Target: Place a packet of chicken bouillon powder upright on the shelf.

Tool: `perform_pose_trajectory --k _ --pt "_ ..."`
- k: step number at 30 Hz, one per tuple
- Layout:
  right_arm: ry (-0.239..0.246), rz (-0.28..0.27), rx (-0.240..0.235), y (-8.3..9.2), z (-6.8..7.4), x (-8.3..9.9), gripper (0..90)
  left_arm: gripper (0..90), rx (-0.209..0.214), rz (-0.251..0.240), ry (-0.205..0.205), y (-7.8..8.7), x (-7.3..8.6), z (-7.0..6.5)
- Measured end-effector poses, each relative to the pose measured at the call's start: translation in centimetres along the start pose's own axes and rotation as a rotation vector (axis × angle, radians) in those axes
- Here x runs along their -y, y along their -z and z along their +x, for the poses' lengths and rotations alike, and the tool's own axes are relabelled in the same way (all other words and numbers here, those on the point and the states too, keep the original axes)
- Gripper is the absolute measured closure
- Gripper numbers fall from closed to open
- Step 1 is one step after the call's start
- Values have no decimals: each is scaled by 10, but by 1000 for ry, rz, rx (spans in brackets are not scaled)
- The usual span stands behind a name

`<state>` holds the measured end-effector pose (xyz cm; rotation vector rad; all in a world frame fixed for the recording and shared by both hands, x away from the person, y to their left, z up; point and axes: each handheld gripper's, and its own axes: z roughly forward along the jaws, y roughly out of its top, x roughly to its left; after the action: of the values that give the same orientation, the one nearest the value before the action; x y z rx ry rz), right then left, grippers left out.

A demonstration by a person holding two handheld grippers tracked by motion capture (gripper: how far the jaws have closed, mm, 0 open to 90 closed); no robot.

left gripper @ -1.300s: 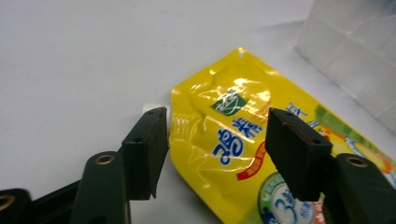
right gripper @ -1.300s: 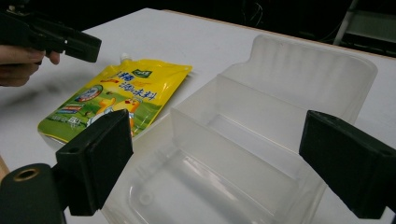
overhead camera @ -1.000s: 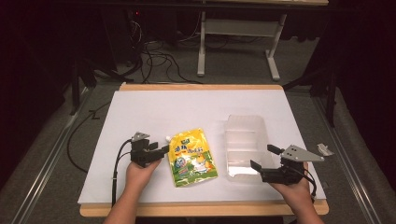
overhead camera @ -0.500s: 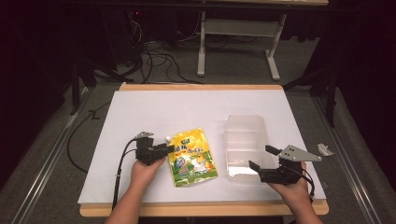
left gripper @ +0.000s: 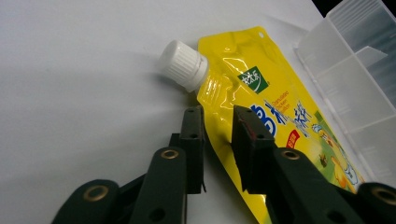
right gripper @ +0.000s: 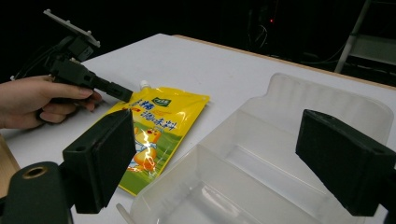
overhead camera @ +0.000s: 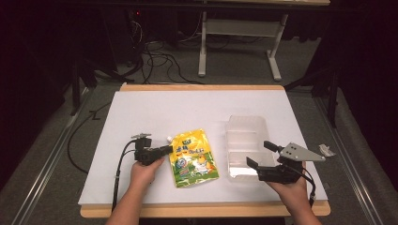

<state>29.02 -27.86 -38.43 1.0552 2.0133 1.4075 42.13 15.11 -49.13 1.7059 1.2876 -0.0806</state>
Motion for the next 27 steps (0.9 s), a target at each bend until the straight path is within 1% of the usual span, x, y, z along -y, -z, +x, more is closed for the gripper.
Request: perform_pose_trajectory --k 2,4,5,6,7,8,9,11,15,17,20,25,27 --pt "1 -5 1 1 -1 0 134 796 -4 0 -11 0 0 -1" --pt "-5 -1 2 0 -3 3 136 835 -20 -12 -37 2 1 -4" --pt "-11 6 5 0 -3 5 140 866 -26 -24 -44 3 2 -5" --pt "-6 8 6 0 -5 6 144 891 -29 -34 -52 4 2 -6" --pt "-11 12 5 0 -5 8 146 900 -32 -38 -64 4 3 -6" --pt "-11 13 6 1 -6 9 149 900 -34 -42 -72 4 3 -7" --pt "-19 15 8 2 -7 11 151 900 -31 -35 -82 3 3 -9" --pt "-17 18 9 1 -8 12 151 900 -46 -34 -113 3 4 -12" --pt "-15 26 15 1 -7 13 154 900 -58 -38 -141 4 5 -17" --pt "-7 24 18 1 -7 13 155 900 -61 -43 -144 4 6 -19" --pt "-11 24 19 3 -7 13 156 900 -74 -62 -145 6 6 -21" --pt "-3 27 20 3 -7 14 157 900 -96 -74 -115 7 4 -18" --pt "-5 32 22 2 -8 15 157 900 -90 -71 -95 5 4 -16"
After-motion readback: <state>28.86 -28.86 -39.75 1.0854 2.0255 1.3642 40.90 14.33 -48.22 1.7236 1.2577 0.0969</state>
